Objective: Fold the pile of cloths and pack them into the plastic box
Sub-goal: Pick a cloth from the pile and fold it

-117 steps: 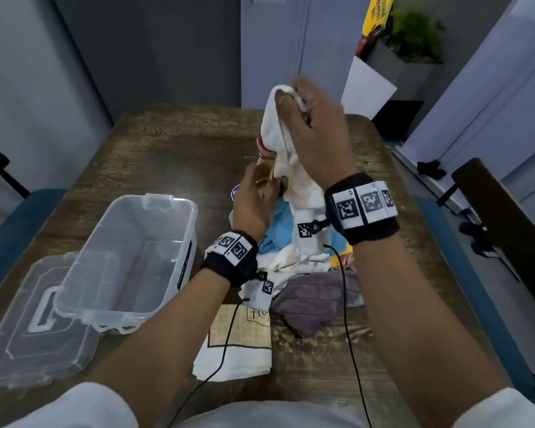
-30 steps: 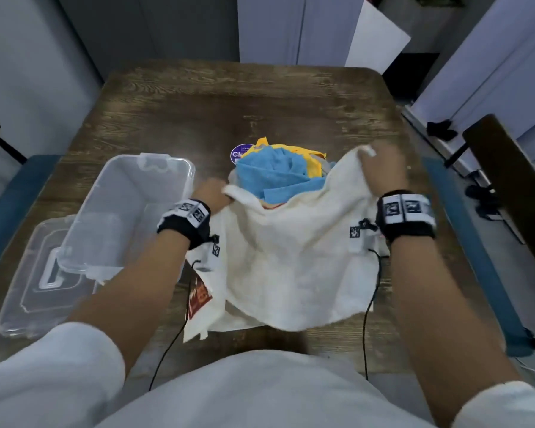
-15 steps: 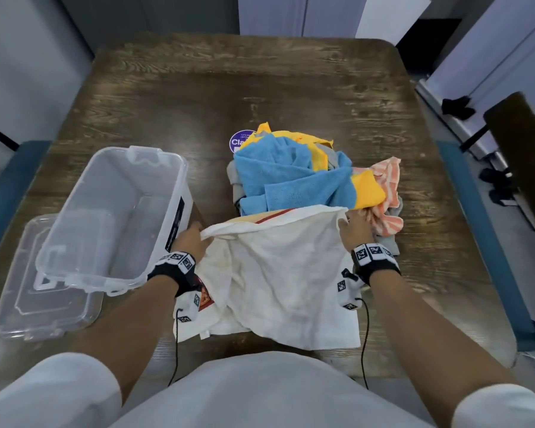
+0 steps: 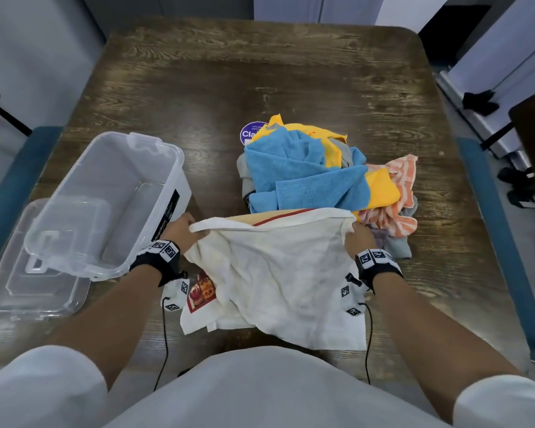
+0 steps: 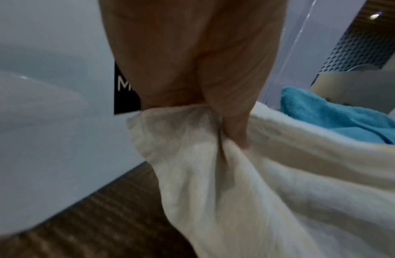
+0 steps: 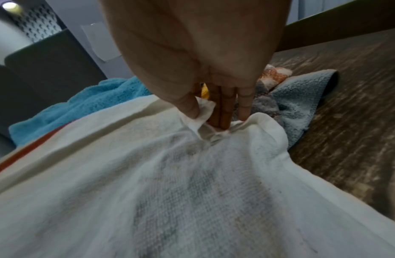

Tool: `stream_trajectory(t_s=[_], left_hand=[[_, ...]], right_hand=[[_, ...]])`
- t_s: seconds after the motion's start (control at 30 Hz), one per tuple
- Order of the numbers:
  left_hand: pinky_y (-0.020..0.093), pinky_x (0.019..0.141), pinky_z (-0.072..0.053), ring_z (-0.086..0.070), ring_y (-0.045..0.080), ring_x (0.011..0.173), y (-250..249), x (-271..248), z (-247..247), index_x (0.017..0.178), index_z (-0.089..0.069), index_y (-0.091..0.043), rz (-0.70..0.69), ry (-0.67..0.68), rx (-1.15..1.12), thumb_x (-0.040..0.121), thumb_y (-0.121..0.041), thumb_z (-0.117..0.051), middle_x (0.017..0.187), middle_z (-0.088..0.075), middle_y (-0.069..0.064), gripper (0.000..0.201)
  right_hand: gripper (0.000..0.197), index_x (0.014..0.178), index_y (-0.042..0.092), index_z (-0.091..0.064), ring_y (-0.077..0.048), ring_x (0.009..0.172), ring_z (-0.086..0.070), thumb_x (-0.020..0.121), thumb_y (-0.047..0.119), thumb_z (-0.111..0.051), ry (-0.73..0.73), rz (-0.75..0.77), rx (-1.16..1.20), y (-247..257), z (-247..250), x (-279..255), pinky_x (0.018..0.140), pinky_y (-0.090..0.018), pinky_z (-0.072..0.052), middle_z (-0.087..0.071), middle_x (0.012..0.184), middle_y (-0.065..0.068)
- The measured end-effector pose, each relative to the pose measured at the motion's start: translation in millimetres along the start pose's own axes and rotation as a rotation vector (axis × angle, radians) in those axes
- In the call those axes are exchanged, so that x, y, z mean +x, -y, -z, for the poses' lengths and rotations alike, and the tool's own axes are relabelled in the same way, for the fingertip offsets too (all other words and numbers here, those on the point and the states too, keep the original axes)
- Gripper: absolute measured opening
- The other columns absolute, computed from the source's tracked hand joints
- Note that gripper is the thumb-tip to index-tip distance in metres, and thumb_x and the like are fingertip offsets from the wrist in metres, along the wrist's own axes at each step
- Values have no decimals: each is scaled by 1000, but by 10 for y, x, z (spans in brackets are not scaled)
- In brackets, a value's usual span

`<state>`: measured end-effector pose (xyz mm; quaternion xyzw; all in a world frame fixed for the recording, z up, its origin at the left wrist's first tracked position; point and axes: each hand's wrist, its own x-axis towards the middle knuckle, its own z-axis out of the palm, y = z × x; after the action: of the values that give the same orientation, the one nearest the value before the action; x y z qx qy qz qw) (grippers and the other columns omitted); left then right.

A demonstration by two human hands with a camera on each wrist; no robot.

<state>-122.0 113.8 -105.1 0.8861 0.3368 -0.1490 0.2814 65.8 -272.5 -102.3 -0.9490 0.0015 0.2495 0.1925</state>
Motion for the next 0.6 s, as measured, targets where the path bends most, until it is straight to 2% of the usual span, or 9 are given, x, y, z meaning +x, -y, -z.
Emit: stream_trajectory(t_s=[0.1, 0.13, 0.2, 0.27, 0.3, 0.37, 0.43, 0.53, 0.6], left_hand=[[32, 63, -38, -64, 33, 89, -143, 33, 180, 94, -62, -6, -139, 97, 64, 93, -35, -69, 90, -63, 9, 30], [32, 62, -39, -65, 34, 88, -222, 57, 254, 91, -64, -2, -174, 51, 25, 96, -32, -65, 89, -65, 13, 30], [33, 66, -40, -64, 34, 86, -352, 131, 387, 92, -66, 1, -171, -130, -115, 98, -27, -62, 93, -69, 21, 29], [33, 75, -41, -63, 33, 93, -406, 206, 466, 100, -65, -3, -99, -292, -228, 95, -24, -66, 101, -70, 18, 22], [32, 80, -41, -62, 33, 99, -412, 234, 460, 106, -65, -6, -65, -290, -226, 94, -22, -66, 106, -69, 16, 20], [32, 88, -42, -61, 33, 110, -394, 272, 382, 117, -63, -8, -83, -154, -123, 94, -14, -64, 117, -67, 13, 24], [35, 92, -44, -59, 34, 114, -304, 267, 244, 122, -61, -9, -128, -22, 34, 93, -4, -57, 123, -65, 15, 29], [35, 89, -47, -60, 35, 110, -19, 209, 64, 122, -59, -13, -4, 76, 173, 95, 1, -47, 124, -62, 16, 33], [37, 92, -49, -60, 36, 111, 128, 173, -18, 122, -59, -13, 75, 100, 211, 94, -2, -50, 126, -59, 17, 31]], right_hand=[[38, 138, -5, -47, -41, 129, -48, 102, 5, -39, -82, -23, 57, 40, 38, 0, 100, -40, -40, -51, 139, -28], [38, 139, -3, -46, -41, 131, -47, 103, 6, -38, -113, -25, 72, 74, 35, -13, 101, -42, -39, -49, 141, -26], [38, 138, -3, -46, -41, 131, -46, 103, 9, -39, -131, -4, 85, 140, 0, -38, 103, -44, -39, -46, 142, -26], [35, 132, -6, -49, -42, 126, -48, 101, 8, -42, -100, 36, 79, 171, -43, -46, 102, -42, -40, -50, 137, -29], [34, 129, -7, -51, -42, 123, -50, 101, 9, -43, -85, 39, 74, 171, -55, -52, 101, -41, -41, -53, 133, -29], [31, 126, -7, -54, -42, 120, -54, 101, 9, -44, -66, 36, 62, 143, -52, -57, 98, -39, -43, -57, 128, -29], [31, 125, -6, -54, -42, 119, -55, 102, 9, -42, -58, 26, 56, 88, -37, -66, 96, -39, -44, -58, 127, -29], [27, 122, -6, -51, -43, 119, -54, 103, 10, -40, -42, 0, 56, 28, -6, -97, 91, -40, -43, -57, 126, -30], [27, 121, -6, -49, -43, 120, -53, 103, 10, -38, -32, -11, 48, 35, 26, -128, 90, -40, -42, -56, 127, -31]])
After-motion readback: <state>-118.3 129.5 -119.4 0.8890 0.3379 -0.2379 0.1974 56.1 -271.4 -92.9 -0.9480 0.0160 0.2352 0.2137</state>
